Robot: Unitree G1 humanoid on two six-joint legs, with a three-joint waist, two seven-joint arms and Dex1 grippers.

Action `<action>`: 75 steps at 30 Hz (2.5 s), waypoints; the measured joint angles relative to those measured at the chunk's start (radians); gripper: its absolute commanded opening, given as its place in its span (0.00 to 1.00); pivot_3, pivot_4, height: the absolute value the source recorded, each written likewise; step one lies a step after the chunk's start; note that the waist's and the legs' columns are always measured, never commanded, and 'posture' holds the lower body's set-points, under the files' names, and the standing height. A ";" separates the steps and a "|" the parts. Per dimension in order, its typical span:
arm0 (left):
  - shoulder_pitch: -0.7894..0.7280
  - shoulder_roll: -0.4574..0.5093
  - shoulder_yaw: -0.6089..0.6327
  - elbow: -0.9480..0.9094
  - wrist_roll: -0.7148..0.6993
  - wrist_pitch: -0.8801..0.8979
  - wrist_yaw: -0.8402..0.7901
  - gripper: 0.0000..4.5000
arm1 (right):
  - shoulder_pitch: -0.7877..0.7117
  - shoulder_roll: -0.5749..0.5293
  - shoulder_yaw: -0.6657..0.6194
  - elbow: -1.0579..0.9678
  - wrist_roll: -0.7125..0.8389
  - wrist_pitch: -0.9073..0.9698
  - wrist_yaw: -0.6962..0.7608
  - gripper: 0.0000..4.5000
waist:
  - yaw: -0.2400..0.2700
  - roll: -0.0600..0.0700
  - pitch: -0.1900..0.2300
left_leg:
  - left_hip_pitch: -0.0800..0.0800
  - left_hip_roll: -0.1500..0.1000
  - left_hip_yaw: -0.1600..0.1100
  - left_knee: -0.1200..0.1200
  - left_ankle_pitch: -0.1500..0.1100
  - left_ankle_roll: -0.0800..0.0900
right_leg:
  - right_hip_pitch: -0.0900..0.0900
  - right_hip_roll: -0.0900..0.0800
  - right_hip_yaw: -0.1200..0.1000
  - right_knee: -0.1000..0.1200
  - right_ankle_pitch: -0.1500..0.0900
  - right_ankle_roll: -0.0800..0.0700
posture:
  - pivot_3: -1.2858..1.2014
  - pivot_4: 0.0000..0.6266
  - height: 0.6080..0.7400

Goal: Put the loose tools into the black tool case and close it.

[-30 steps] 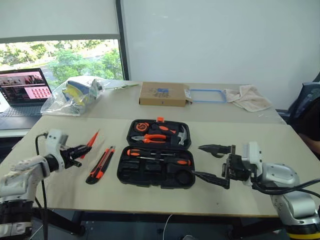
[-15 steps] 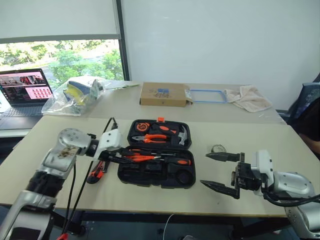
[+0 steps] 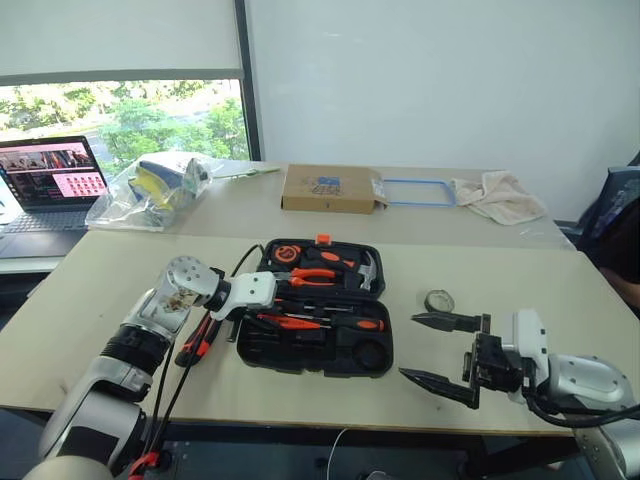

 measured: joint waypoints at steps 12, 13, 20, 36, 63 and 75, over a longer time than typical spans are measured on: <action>0.013 0.044 -0.011 -0.107 0.043 0.107 0.002 0.10 | -0.010 0.001 0.006 0.000 0.000 0.000 -0.010 1.00 | -0.007 0.000 0.000 | 0.002 0.001 0.000 0.000 0.000 0.000 | 0.001 0.001 0.001 0.001 0.000 0.000 | 0.52 0.24 1.00; 0.015 0.044 -0.011 -0.109 0.044 0.107 0.003 0.10 | -0.014 0.001 0.009 0.001 0.000 0.000 -0.010 1.00 | -0.007 0.000 0.000 | 0.003 0.001 0.000 0.000 0.000 0.000 | 0.001 0.001 0.001 0.001 0.000 0.000 | 0.52 0.24 1.00; 0.029 0.042 -0.002 -0.111 0.044 0.075 0.008 0.39 | -0.033 0.002 0.014 0.011 -0.001 0.000 -0.009 1.00 | -0.007 0.000 0.000 | 0.004 0.001 0.000 -0.001 0.000 0.000 | 0.002 0.001 0.001 0.001 0.000 0.000 | 0.52 0.24 1.00; 0.073 0.025 0.127 -0.153 -0.150 0.110 -0.024 0.54 | -0.039 0.008 0.020 0.031 -0.005 -0.001 -0.005 1.00 | 0.004 0.000 0.000 | -0.005 0.000 -0.001 0.005 -0.001 0.002 | -0.002 0.000 -0.001 0.000 0.000 0.001 | 0.52 0.24 1.00; 0.110 -0.063 0.107 -0.115 -0.106 0.174 0.108 0.00 | -0.065 0.028 0.052 0.048 -0.017 -0.001 -0.008 1.00 | 0.004 0.000 0.000 | -0.006 0.000 -0.001 0.006 -0.001 0.002 | -0.002 0.000 -0.001 0.000 0.001 0.002 | 0.52 0.24 1.00; 0.159 -0.057 0.108 -0.151 -0.107 0.192 0.131 0.00 | -0.060 0.042 0.056 0.049 -0.019 -0.001 -0.010 1.00 | 0.003 0.001 0.000 | -0.001 0.000 -0.001 0.006 -0.001 0.002 | 0.001 -0.001 0.000 0.001 0.001 0.002 | 0.52 0.24 1.00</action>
